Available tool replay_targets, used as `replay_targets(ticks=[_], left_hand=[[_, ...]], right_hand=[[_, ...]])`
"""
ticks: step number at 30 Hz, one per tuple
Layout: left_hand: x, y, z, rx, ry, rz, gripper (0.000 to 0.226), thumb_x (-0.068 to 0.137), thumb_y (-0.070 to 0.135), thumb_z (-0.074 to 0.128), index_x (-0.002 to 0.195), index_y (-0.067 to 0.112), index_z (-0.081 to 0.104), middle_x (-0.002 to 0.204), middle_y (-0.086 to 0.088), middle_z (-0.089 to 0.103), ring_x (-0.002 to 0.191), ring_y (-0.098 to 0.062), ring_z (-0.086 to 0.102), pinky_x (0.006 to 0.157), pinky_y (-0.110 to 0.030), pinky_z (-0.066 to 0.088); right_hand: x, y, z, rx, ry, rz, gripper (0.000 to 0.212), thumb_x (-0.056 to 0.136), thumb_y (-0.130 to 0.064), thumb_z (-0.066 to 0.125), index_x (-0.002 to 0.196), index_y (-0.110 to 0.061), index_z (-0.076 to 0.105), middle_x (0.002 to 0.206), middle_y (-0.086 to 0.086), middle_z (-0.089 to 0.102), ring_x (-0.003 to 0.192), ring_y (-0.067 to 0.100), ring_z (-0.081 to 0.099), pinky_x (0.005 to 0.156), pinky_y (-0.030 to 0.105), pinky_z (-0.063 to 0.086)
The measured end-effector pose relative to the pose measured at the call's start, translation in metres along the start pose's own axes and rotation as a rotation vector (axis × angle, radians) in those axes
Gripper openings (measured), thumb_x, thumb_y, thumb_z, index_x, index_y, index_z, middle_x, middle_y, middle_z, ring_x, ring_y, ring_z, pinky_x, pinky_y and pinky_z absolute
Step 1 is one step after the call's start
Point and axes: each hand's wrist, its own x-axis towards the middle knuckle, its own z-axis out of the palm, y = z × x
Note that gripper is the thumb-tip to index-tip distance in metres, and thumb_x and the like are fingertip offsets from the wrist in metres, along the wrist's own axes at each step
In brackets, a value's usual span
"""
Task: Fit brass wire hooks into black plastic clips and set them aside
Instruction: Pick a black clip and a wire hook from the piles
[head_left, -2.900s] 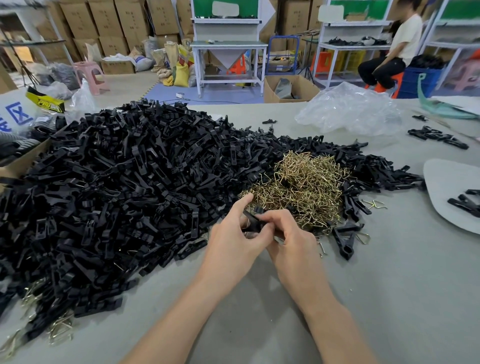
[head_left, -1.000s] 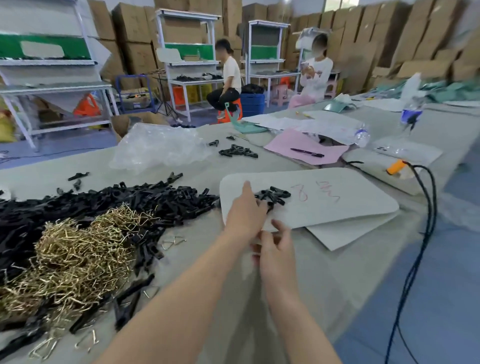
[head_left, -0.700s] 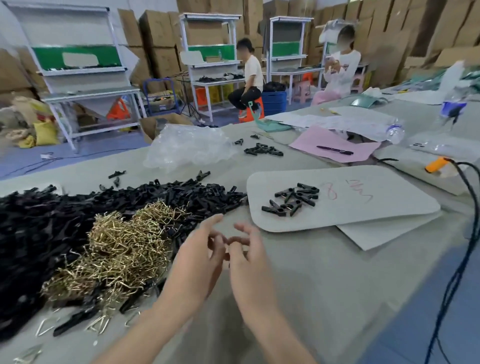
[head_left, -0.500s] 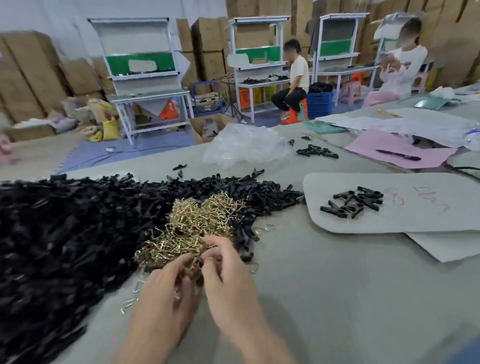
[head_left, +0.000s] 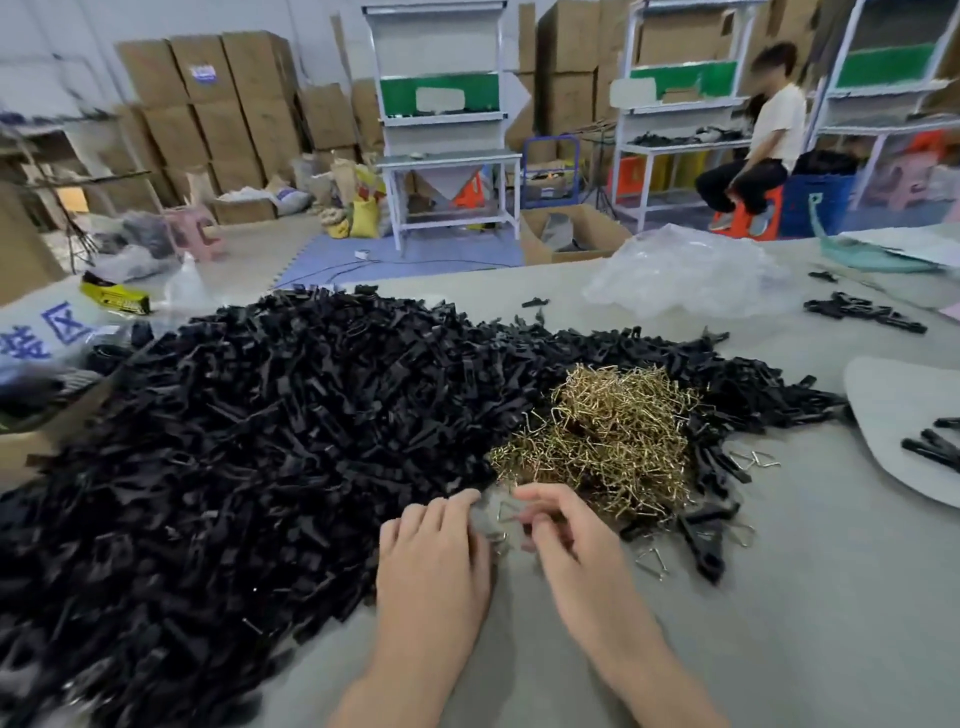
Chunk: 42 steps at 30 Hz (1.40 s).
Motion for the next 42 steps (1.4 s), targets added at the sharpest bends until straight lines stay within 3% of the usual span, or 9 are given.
replay_targets(ticks=[7,10,15,22,26,30,35,39,42], left_hand=[[0.006,-0.007,0.02,0.147,0.091,0.057,0.025,0.085,0.022,0.067,0.109,0.018,0.072,0.115,-0.003,0.071,0.103,-0.027,0.064,0.089,-0.044,0.047],[0.016,-0.002,0.022,0.184,0.087,0.028,0.032,0.091,0.029,0.053,0.115,0.018,0.071,0.106,0.0,0.072,0.099,-0.027,0.064,0.085,-0.043,0.044],[0.031,0.005,0.022,0.281,0.015,0.0,0.019,0.087,0.025,0.071,0.106,0.021,0.07,0.086,-0.001,0.069,0.088,-0.03,0.058,0.076,-0.04,0.041],[0.028,0.003,0.022,0.292,-0.012,0.024,0.015,0.091,0.019,0.064,0.105,0.024,0.068,0.094,0.002,0.066,0.093,-0.028,0.055,0.079,-0.038,0.037],[0.02,0.0,0.016,0.249,-0.006,0.047,0.015,0.09,0.017,0.066,0.104,0.022,0.071,0.092,0.003,0.069,0.091,-0.027,0.057,0.079,-0.038,0.038],[0.007,0.0,0.007,0.138,0.059,0.09,0.017,0.081,0.013,0.077,0.095,0.021,0.073,0.085,0.006,0.07,0.085,-0.025,0.059,0.081,-0.036,0.034],[-0.003,0.005,-0.004,-0.138,0.109,-0.007,0.017,0.086,0.022,0.073,0.102,0.027,0.069,0.099,0.017,0.07,0.096,-0.014,0.054,0.088,-0.026,0.03],[-0.002,0.012,-0.002,-0.383,0.017,-0.1,0.016,0.091,0.026,0.064,0.108,0.028,0.066,0.104,0.019,0.066,0.104,-0.008,0.045,0.093,-0.025,0.034],[0.001,0.015,0.0,-0.491,-0.027,-0.091,0.014,0.092,0.026,0.063,0.106,0.027,0.065,0.104,0.02,0.062,0.105,-0.002,0.043,0.093,-0.026,0.041]], right_hand=[[0.003,0.0,0.002,0.095,0.008,0.052,0.036,0.101,-0.003,0.048,0.1,-0.032,0.07,0.094,-0.021,0.071,0.088,0.003,0.068,0.072,0.018,0.052],[0.004,0.003,0.002,0.144,0.017,0.08,0.037,0.102,-0.007,0.049,0.095,-0.035,0.072,0.092,-0.016,0.072,0.08,0.004,0.068,0.069,0.024,0.054],[0.008,0.007,0.0,0.22,0.025,0.093,0.039,0.102,-0.011,0.049,0.093,-0.042,0.072,0.089,-0.009,0.073,0.073,0.004,0.066,0.062,0.021,0.052],[0.009,0.008,-0.003,0.277,0.026,0.097,0.04,0.101,-0.007,0.048,0.091,-0.038,0.073,0.088,-0.005,0.072,0.071,0.005,0.063,0.062,0.02,0.051],[0.007,0.01,0.0,0.243,0.028,0.096,0.035,0.101,-0.01,0.049,0.096,-0.035,0.072,0.092,-0.008,0.073,0.078,0.005,0.066,0.071,0.026,0.055],[0.007,0.011,0.0,0.191,0.045,0.072,0.03,0.101,-0.014,0.052,0.104,-0.039,0.068,0.1,-0.014,0.07,0.093,0.008,0.068,0.082,0.029,0.056],[0.008,0.013,-0.002,0.246,-0.007,0.046,0.023,0.101,-0.031,0.058,0.118,-0.046,0.063,0.105,-0.019,0.069,0.097,0.01,0.069,0.089,0.034,0.057],[0.009,0.009,-0.004,0.329,-0.099,0.03,0.034,0.093,-0.043,0.063,0.127,-0.044,0.06,0.105,-0.005,0.073,0.096,0.011,0.071,0.082,0.026,0.058],[0.012,0.009,-0.007,0.388,-0.081,0.031,0.036,0.094,-0.029,0.067,0.129,-0.034,0.06,0.101,0.003,0.072,0.091,0.013,0.072,0.077,0.024,0.058]])
